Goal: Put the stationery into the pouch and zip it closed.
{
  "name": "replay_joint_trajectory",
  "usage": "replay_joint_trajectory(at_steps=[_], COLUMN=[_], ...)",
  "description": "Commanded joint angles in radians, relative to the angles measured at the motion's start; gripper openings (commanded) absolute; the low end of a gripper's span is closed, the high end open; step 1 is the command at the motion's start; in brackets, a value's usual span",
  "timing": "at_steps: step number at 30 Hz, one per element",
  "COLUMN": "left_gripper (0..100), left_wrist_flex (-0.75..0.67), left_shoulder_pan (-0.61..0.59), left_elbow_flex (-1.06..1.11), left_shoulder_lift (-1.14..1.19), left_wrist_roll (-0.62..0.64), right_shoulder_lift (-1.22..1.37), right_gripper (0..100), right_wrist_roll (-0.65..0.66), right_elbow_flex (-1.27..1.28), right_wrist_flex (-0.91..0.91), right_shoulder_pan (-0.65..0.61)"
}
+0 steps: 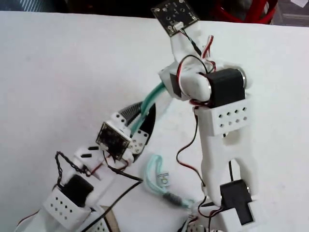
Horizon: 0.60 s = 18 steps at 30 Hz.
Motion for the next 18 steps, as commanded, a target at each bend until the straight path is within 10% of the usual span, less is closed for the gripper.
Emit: replay_joint_trajectory(at_steps=[1, 18], left_gripper=[2, 2], left_wrist_flex=[-0.005, -0.012], left_shoulder_pan=[-0.012, -0.053], left_elbow_flex=[0.000, -0.003], left_shoulder_lift=[0.010, 0.010], left_wrist_roll=[-0.009, -0.005], right_shoulder_lift=[-0.008, -0.226], right_gripper=[1.9, 10.4], right_wrist_roll=[-0.012, -0.012], right_elbow_flex=[0.005, 0.226], right_wrist_flex=[0.018, 0.018], right_shoulder_pan=[0.041, 0.047])
